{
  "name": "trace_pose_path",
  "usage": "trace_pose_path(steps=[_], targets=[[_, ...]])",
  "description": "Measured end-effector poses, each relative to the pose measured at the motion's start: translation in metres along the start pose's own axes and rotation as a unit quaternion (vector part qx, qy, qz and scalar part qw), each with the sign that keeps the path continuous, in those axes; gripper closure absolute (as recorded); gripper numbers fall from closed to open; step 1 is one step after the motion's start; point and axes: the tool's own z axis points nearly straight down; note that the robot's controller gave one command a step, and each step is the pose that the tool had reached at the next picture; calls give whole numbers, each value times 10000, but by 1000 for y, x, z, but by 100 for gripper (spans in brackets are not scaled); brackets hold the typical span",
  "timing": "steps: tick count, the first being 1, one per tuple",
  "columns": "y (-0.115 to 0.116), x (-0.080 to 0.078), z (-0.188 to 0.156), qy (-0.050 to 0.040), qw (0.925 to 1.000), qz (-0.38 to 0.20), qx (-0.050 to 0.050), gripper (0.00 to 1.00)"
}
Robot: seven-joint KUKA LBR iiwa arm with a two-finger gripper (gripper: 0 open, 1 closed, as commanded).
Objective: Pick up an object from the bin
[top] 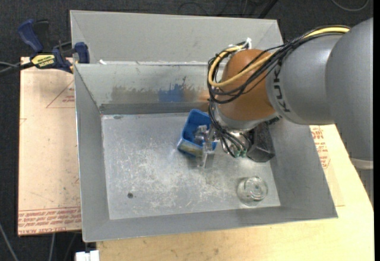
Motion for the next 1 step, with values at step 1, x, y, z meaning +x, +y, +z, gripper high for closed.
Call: trace_pose_path(steps=[1], targets=[[-1,10,-184,-12,10000,17,2,100]])
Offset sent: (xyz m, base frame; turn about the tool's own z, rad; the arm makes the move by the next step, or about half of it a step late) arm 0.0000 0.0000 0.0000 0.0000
